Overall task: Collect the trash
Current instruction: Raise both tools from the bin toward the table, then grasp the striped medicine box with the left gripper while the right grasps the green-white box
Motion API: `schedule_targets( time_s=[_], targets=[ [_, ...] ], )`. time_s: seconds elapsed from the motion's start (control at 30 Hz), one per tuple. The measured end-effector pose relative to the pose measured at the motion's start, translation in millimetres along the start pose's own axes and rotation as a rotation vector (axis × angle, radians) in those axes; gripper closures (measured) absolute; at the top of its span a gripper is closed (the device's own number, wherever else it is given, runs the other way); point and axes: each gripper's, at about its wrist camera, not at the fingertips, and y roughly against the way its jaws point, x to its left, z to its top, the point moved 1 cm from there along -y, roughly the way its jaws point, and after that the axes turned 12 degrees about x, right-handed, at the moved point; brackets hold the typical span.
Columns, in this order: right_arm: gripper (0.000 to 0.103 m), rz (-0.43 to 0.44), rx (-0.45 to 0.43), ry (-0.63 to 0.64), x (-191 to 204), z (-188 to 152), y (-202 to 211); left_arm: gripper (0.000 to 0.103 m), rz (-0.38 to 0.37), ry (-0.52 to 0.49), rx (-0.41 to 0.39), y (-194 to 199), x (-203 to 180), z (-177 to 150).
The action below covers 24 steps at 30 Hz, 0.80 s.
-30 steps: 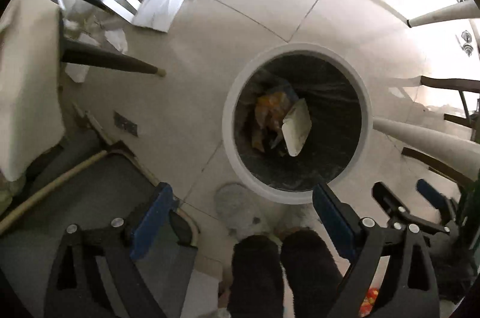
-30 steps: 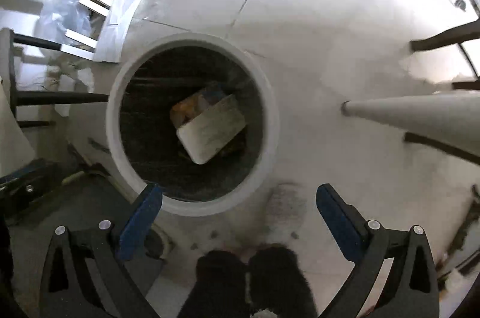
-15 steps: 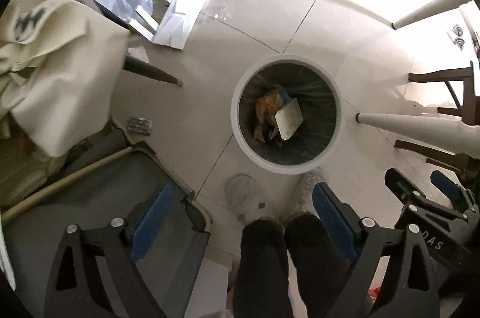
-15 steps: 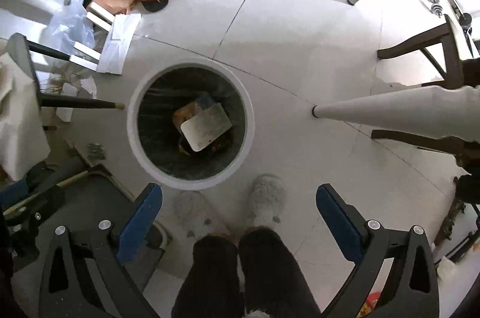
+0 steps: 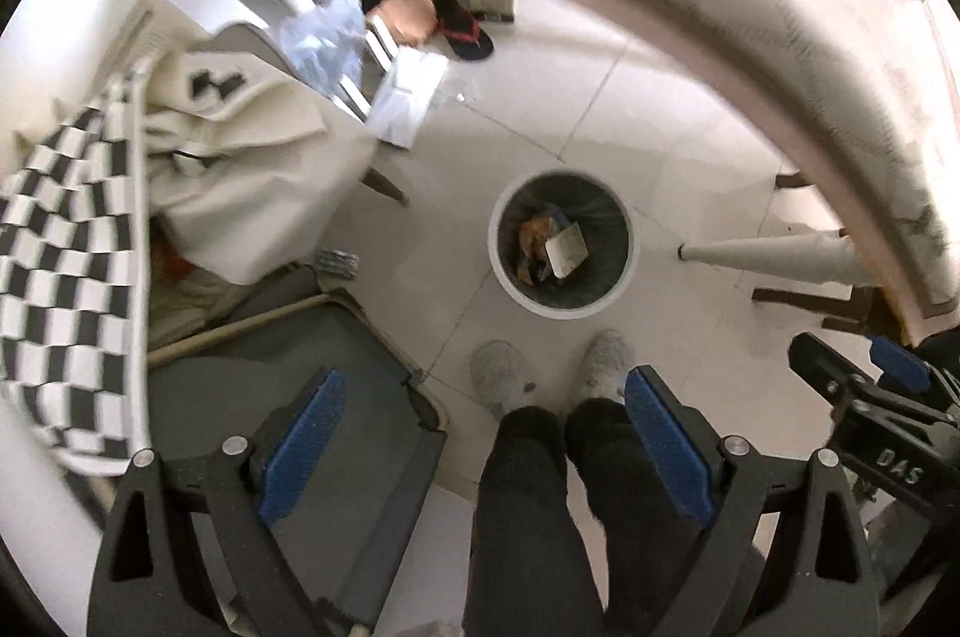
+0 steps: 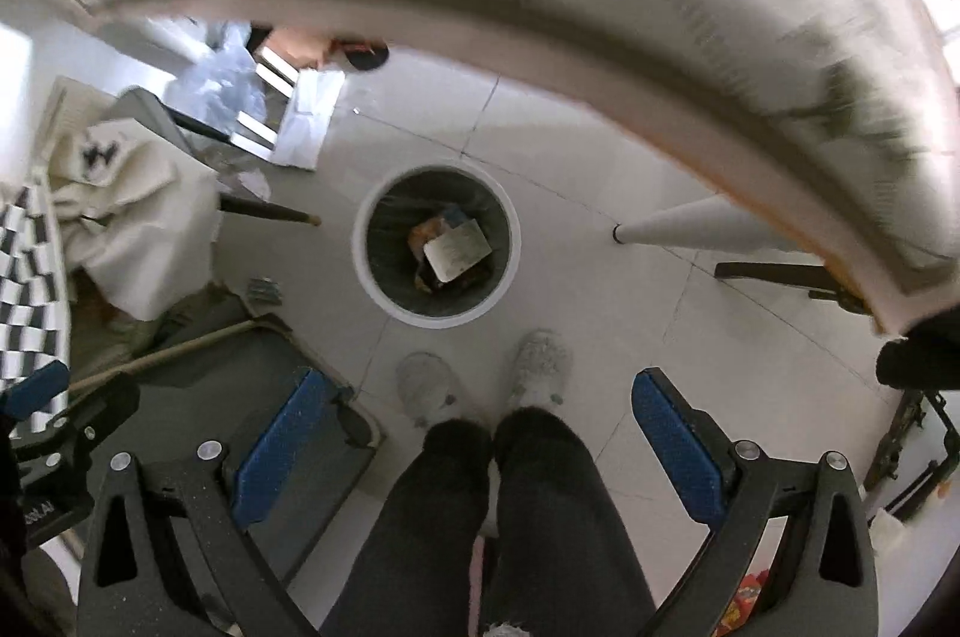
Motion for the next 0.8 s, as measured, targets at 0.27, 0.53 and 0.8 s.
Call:
schedule_targets(
  time_s=[0.27,0.53,0.8],
  targets=[
    [0.0,0.1,-0.127,-0.079,-23.4,28.5,137.5,0.008,-0.024,0.043,-0.152,109.2,-25.7,40.3],
    [0.0,0.072,-0.227,-0.264,-143.5,147.1,227.8,0.008,-0.072,0.062,-0.189,160.3,-121.7,151.2],
    [0.0,-0.006,-0.216,-0.43,-293.7,338.7,259.5,0.008,-0.132,0.133,0.007,136.4,-244.6,298.0]
  ],
)
